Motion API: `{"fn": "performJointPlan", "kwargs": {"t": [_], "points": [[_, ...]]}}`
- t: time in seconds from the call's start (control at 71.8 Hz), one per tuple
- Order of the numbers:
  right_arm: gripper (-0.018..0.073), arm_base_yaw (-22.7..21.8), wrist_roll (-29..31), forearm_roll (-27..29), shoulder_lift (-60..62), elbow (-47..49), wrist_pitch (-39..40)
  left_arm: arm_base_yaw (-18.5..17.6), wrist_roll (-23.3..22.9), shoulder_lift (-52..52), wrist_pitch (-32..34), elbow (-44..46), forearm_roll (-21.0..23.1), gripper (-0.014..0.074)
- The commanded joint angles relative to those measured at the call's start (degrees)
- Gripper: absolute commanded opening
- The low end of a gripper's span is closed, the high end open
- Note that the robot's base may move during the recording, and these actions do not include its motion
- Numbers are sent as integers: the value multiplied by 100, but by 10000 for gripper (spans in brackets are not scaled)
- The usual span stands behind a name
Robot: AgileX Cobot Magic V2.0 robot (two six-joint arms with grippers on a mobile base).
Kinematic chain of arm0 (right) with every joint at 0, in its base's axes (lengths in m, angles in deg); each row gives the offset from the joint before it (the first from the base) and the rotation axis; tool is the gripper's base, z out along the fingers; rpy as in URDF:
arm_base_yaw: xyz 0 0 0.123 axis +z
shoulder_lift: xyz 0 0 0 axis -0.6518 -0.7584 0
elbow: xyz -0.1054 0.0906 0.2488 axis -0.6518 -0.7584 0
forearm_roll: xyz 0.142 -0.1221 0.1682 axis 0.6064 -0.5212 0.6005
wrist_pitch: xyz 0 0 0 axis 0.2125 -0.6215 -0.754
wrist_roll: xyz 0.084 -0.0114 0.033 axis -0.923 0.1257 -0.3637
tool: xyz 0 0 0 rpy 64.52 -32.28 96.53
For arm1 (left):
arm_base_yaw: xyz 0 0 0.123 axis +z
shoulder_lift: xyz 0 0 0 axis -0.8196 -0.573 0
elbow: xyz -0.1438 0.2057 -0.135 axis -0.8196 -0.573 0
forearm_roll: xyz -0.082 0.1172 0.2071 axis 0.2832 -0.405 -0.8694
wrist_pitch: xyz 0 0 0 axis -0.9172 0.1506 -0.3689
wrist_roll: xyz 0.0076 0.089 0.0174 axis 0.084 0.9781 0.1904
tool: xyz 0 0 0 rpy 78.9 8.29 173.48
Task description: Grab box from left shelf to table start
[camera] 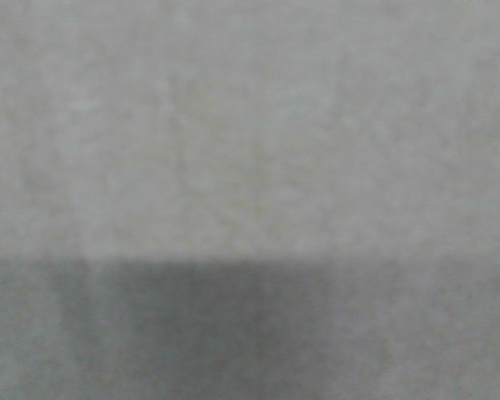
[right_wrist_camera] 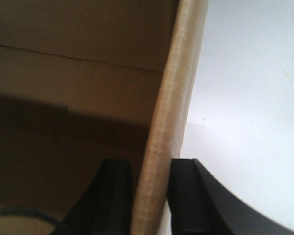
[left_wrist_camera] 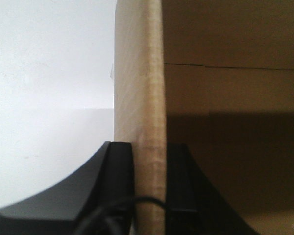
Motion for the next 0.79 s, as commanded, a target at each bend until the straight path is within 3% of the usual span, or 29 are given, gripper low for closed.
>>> {"fn": "performJointPlan", "kwargs": {"t": [0.0, 0.779], "points": [[67, 15, 147, -44, 3, 177, 597, -42, -112, 31, 640, 233, 908, -104], [67, 15, 147, 30, 3, 177, 549, -42, -112, 31, 864, 233, 1064, -104]]}}
